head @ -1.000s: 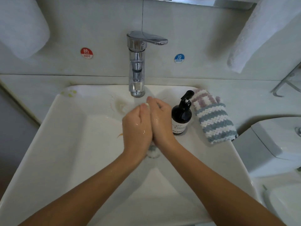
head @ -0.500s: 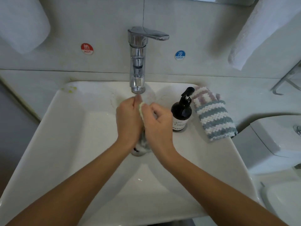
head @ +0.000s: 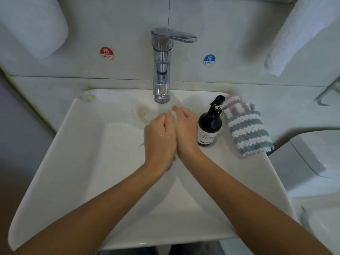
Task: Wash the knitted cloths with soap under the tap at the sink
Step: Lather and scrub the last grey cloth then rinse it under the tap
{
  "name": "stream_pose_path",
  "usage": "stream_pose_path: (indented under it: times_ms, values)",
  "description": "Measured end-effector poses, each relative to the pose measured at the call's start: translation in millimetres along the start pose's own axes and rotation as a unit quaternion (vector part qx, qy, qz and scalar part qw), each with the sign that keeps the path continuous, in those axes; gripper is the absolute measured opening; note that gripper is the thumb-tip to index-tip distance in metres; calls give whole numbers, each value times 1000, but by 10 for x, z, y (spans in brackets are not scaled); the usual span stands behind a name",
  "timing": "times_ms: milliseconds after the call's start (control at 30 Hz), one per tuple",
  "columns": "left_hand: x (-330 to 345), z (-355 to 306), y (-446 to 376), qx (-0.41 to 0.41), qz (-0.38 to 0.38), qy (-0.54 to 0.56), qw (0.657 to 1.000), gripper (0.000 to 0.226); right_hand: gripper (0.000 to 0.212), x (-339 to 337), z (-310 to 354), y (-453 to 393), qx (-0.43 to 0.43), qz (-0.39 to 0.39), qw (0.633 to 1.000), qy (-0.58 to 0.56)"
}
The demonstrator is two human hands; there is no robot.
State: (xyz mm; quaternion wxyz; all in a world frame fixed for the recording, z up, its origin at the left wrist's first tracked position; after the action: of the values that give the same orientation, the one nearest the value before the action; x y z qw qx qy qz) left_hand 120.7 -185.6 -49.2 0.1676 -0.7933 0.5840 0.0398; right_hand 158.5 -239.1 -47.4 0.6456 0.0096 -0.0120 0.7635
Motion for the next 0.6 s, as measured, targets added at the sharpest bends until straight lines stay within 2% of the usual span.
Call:
stream_pose_path:
  times_ms: [167,300,467,600]
  values:
    - [-121,78,-227,-44,-23,33,998,49,41,27,19,236,-64,54,995,54]
    - [7,5,19,9,-9,7,1000,44,43,-27,23,4,-10,44,999,10]
    - [-140,103,-248,-50,-8,21,998,49,45,54,30,243,-63,66,995,48]
    - [-22,-28,-4,2,-9,8,1000,45,44,37,70,22,13,31,998,-43]
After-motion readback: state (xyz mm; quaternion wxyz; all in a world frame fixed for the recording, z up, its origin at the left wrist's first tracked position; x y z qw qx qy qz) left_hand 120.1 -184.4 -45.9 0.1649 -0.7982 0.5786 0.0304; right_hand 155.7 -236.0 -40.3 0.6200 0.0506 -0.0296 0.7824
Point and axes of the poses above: each hand's wrist, its own y-axis away from the middle knuckle, its own x-axis out of the palm, z = x × y, the point moved 1 cm from there along -y, towards the middle knuckle, and after that the axes turned 14 degrees about z, right-handed, at the moved point
